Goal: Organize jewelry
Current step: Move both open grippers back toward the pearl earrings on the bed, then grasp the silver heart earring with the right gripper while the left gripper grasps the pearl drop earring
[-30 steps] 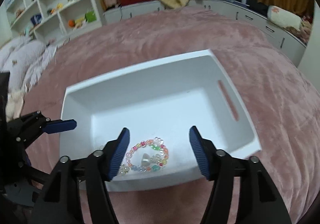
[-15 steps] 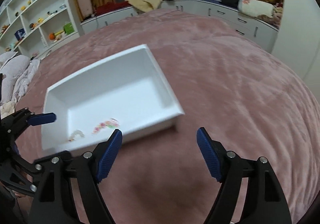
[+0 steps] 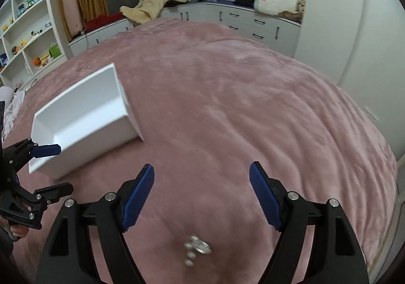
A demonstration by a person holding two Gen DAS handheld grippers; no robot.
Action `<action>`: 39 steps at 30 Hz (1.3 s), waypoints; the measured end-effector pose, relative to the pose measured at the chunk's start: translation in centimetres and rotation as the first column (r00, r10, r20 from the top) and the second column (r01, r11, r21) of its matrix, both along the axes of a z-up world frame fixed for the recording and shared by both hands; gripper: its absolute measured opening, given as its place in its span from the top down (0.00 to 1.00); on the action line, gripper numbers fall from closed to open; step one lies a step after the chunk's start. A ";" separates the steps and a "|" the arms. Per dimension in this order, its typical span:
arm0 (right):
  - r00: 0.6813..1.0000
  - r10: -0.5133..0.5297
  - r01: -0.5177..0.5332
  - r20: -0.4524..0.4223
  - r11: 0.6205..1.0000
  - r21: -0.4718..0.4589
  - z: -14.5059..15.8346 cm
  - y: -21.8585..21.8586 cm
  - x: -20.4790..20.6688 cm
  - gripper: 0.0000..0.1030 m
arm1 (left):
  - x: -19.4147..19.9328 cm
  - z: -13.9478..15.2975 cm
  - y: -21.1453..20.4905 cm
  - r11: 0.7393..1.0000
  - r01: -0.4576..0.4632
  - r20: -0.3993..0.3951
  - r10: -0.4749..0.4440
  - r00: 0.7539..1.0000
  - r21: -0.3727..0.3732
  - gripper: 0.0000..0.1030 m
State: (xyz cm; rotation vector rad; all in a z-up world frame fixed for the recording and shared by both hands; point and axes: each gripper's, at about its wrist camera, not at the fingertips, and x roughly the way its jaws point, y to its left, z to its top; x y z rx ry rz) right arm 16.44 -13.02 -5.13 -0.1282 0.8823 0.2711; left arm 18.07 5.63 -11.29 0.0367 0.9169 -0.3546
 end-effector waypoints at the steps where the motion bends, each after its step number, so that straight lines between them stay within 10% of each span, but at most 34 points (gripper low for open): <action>1: 1.000 -0.006 0.006 -0.001 1.000 -0.006 -0.1 -0.6 -0.3 0.26 | -0.1 -0.3 -1.0 1.000 0.016 -0.003 -0.016 1.000 0.000 0.11; 11: 0.997 0.068 -0.068 -0.045 0.998 -0.010 -3.4 -3.5 -4.0 0.26 | -1.5 -3.2 -8.7 0.987 0.162 -0.046 -0.163 0.986 -0.015 0.11; 27: 0.941 0.291 -0.273 -0.174 0.955 0.118 -9.1 -3.4 -3.9 0.55 | -2.2 -8.4 -16.7 0.965 0.258 -0.111 -0.262 0.959 -0.052 0.11; 39: 0.892 0.352 -0.335 -0.284 0.936 0.109 -12.9 -2.1 -2.7 0.74 | -1.2 -11.9 -18.1 0.962 0.266 -0.139 -0.256 0.957 0.062 0.20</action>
